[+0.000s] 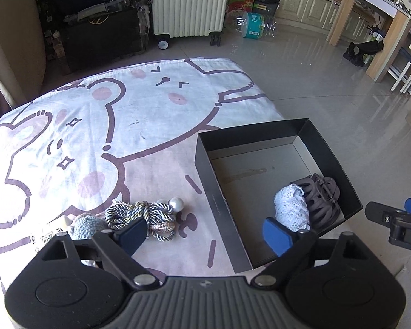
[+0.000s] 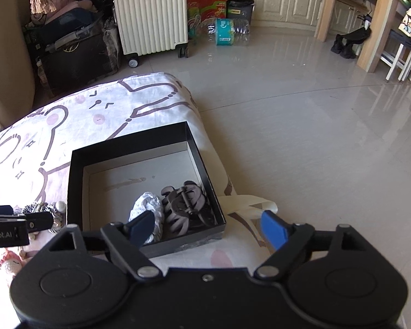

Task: Organize objects
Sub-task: 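Withdraw both open tools from the box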

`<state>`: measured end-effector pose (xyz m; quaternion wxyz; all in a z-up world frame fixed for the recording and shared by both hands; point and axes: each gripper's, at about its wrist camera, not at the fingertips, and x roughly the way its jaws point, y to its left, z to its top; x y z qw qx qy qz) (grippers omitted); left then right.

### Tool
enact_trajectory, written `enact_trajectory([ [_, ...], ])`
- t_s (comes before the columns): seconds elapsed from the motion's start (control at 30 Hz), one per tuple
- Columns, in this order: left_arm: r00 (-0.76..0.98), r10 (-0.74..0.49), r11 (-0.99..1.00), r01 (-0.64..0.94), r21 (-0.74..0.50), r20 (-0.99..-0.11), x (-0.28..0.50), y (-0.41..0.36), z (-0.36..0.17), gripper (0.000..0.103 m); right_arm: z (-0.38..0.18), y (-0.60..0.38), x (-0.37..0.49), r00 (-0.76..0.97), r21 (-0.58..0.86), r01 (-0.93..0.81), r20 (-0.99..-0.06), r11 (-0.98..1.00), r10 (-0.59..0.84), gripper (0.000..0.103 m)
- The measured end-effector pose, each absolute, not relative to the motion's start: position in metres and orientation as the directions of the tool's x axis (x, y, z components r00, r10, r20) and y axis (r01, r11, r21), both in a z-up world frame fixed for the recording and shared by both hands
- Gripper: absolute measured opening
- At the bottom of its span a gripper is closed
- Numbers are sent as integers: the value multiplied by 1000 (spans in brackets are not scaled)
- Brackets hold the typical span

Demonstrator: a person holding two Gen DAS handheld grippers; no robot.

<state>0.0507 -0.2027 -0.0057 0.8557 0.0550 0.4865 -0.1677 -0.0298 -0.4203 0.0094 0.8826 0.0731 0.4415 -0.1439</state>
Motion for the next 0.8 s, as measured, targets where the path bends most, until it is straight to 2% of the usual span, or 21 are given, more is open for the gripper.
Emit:
enact_trajectory([
  [0.17,479,-217,937,347,-44,-850,49,-201,-10,98,4,-416,-36,569,-24,339,-791,941,-225,96],
  [0.3,497,-203,942,336,-28,-844,48,-198,-11,100,-1,-415,-39,560,-51,352,-789,935,-254,99],
  [0.8,503,-198,934,358,-6,-842,43,-196,-19,102,-8,-413,-50,556,-64,376,-782,924,-280,100],
])
